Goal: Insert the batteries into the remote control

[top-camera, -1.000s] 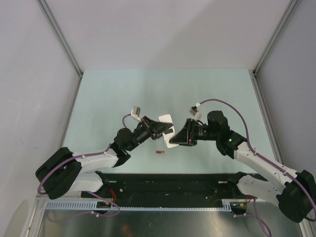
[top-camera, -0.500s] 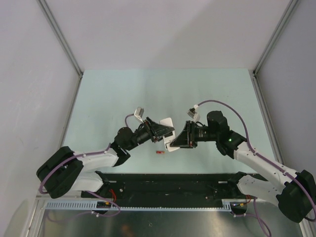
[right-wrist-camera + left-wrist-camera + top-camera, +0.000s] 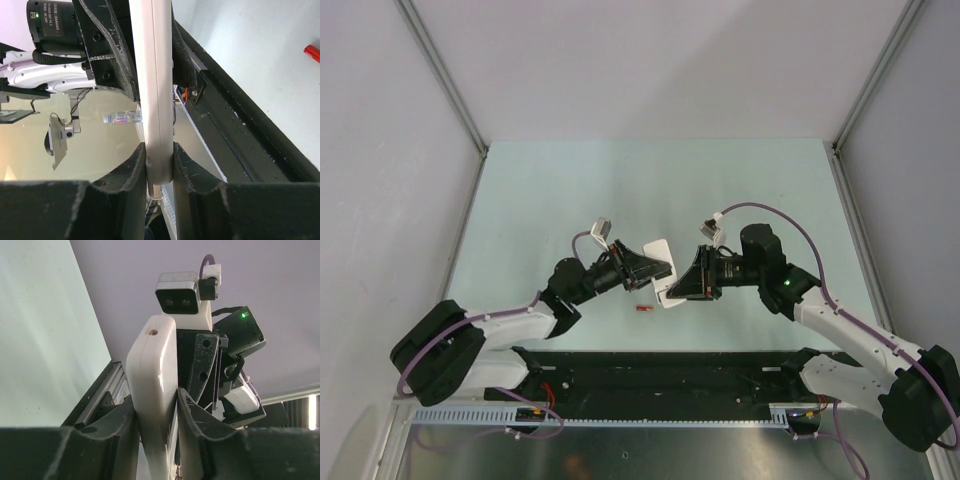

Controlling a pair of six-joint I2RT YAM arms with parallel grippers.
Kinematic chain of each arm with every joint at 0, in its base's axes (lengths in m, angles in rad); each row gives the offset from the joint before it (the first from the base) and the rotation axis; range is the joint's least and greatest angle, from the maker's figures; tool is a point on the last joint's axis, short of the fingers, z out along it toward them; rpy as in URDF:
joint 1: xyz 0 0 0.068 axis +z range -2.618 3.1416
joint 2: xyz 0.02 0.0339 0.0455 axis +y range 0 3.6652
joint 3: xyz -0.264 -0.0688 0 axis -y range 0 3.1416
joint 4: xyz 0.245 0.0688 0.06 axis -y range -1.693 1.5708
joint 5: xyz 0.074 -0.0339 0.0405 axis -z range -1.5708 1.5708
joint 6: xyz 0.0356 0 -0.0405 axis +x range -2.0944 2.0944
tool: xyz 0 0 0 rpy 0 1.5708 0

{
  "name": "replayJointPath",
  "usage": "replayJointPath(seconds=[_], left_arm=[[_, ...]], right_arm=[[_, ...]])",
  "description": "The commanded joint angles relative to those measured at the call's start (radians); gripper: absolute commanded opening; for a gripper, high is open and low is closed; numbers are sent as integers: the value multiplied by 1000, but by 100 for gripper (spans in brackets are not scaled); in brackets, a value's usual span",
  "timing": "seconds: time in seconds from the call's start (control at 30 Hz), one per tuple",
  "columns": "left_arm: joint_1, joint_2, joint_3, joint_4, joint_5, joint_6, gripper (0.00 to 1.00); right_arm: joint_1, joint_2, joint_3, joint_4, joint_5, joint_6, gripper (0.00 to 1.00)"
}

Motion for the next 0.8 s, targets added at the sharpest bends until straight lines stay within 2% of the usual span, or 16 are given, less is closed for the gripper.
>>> replayJointPath(seconds=[0.0, 0.13, 0.37, 0.77], left_arm=[[4, -33, -23, 5, 52, 22, 33], [4, -47, -26, 5, 66, 25, 33], [4, -56, -27, 5, 90, 25, 42], [3, -69, -21, 7, 87, 31, 40]], right_arm=[[-9, -10, 4, 34, -21, -12, 0], [-12, -5, 4, 37, -22, -11, 0], [-18, -1, 4, 44, -35, 3, 0], [-17, 13, 4, 100, -41, 20, 0]])
